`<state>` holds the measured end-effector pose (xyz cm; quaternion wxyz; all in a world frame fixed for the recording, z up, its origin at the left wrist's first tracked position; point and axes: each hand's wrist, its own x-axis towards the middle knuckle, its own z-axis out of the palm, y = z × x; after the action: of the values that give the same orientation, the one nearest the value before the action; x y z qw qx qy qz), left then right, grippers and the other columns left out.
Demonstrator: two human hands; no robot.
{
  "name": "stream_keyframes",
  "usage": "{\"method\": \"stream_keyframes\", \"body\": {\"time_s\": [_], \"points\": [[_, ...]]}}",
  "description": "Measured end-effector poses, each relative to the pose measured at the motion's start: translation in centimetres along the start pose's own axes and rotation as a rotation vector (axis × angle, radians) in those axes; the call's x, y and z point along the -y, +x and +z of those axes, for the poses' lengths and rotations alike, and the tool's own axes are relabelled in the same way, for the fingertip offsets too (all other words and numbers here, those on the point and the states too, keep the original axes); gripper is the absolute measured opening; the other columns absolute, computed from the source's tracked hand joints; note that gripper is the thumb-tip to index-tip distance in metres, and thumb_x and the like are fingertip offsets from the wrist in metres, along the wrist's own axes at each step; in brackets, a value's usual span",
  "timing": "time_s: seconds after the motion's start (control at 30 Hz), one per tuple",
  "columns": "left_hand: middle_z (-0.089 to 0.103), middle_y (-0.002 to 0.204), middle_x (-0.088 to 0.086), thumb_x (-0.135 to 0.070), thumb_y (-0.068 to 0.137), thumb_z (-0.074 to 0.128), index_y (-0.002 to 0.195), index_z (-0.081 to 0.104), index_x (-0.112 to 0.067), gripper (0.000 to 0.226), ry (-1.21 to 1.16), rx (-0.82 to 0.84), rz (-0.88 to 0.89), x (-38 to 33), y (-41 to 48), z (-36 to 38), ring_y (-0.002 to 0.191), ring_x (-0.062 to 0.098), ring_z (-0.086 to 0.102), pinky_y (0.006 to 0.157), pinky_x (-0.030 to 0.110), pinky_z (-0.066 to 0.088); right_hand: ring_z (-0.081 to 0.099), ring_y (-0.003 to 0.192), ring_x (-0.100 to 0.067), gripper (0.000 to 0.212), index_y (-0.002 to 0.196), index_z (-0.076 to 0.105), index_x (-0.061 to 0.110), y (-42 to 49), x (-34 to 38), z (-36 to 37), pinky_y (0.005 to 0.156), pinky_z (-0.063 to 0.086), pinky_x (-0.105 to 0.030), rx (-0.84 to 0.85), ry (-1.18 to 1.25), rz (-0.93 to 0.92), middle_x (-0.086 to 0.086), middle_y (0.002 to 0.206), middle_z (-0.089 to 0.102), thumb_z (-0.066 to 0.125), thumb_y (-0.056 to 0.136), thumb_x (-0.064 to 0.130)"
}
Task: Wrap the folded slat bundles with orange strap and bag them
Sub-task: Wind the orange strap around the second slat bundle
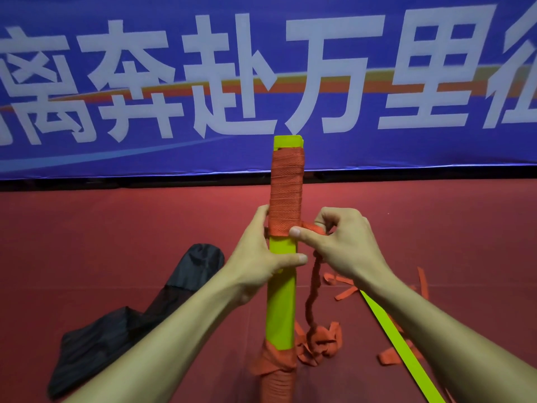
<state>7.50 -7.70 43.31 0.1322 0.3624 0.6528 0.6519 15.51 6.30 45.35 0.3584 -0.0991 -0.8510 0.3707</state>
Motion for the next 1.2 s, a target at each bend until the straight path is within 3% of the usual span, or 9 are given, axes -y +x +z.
{"method": "stream_keyframes", "body": {"time_s": [0.13,0.23,0.37,0.53,0.6,0.7,0.9,1.07,1.2], "points": [[0.064,0.12,0.015,0.019,0.08,0.068,0.124,0.055,-0.03,0.067,-0.035,0.064,0.003,-0.2,-0.7,-0.4,0.085,0.018,0.066,0.07,0.03,0.058,0.064,0.051,-0.022,0.047,0.055,0.042,0.014,0.1,-0.4,-0.4,0.056,0.052,-0.042,0.066,0.17,0.039,-0.002,0.047,0.055,0.083,0.074,0.029],[0.067,0.114,0.01,0.024,0.08,0.064,0.128,0.049,-0.042,0.083,-0.125,0.134,-0.046,0.2,-0.8,-0.9,0.08,0.018,0.069,0.068,0.03,0.057,0.062,0.045,-0.017,0.043,0.058,0.043,0.014,0.2,-0.5,-0.5,0.052,0.049,-0.036,0.075,0.211,0.046,-0.001,0.048,0.056,0.082,0.076,0.022],[0.073,0.111,0.013,0.009,0.074,0.068,0.134,0.041,-0.053,0.09,-0.173,0.26,-0.056,1.0,-1.0,-1.7,0.096,0.023,0.069,0.078,0.034,0.057,0.061,0.044,-0.018,0.04,0.061,0.044,0.014,-0.1,-0.4,-0.6,0.047,0.046,-0.031,0.084,0.233,0.059,0.003,0.048,0.057,0.081,0.078,0.018],[0.072,0.106,0.006,-0.004,0.066,0.083,0.129,0.045,-0.065,0.095,-0.154,0.187,-0.028,1.5,-1.0,-1.8,0.096,0.021,0.068,0.079,0.036,0.055,0.052,0.042,-0.017,0.037,0.065,0.046,0.012,0.0,-0.6,-0.4,0.048,0.052,-0.038,0.121,0.283,0.076,0.005,0.05,0.049,0.079,0.08,0.018],[0.07,0.102,0.005,-0.001,0.069,0.08,0.131,0.043,-0.065,0.097,-0.169,0.172,-0.042,1.6,-1.1,-1.8,0.089,0.023,0.067,0.073,0.037,0.056,0.046,0.04,-0.016,0.037,0.066,0.044,0.013,0.2,-0.7,-0.1,0.047,0.05,-0.038,0.146,0.329,0.086,0.006,0.047,0.045,0.077,0.082,0.015],[0.068,0.101,0.005,0.002,0.073,0.076,0.134,0.039,-0.064,0.097,-0.193,0.186,-0.063,1.6,-1.2,-1.7,0.078,0.021,0.065,0.06,0.03,0.052,0.048,0.042,-0.019,0.037,0.066,0.044,0.013,0.2,-0.9,0.2,0.042,0.04,-0.025,0.155,0.323,0.085,0.002,0.049,0.045,0.077,0.083,0.015],[0.072,0.112,0.018,-0.002,0.078,0.079,0.124,0.041,-0.074,0.094,-0.187,0.198,-0.075,1.4,-1.5,-1.0,0.1,0.038,0.072,0.082,0.052,0.038,0.049,0.043,-0.02,0.027,0.07,0.053,0.009,0.2,-1.3,0.2,0.039,0.038,-0.019,0.173,0.32,0.136,0.004,0.049,0.048,0.076,0.083,0.015],[0.074,0.107,0.014,-0.007,0.071,0.076,0.132,0.035,-0.065,0.093,-0.181,0.154,-0.107,2.0,-1.4,-1.0,0.096,0.039,0.073,0.076,0.041,0.053,0.043,0.045,-0.015,0.019,0.075,0.057,0.007,0.2,-1.4,-0.5,0.051,0.045,-0.03,0.373,0.491,0.321,0.002,0.05,0.046,0.07,0.088,0.013],[0.075,0.098,0.009,-0.003,0.071,0.074,0.134,0.036,-0.058,0.092,-0.193,0.11,-0.103,2.2,-1.2,-1.7,0.086,0.028,0.074,0.063,0.029,0.053,0.063,0.071,-0.021,0.009,0.083,0.055,0.013,0.1,-1.3,-1.5,0.072,0.057,-0.043,0.614,0.77,0.477,-0.004,0.073,0.061,0.058,0.092,0.011]]}}
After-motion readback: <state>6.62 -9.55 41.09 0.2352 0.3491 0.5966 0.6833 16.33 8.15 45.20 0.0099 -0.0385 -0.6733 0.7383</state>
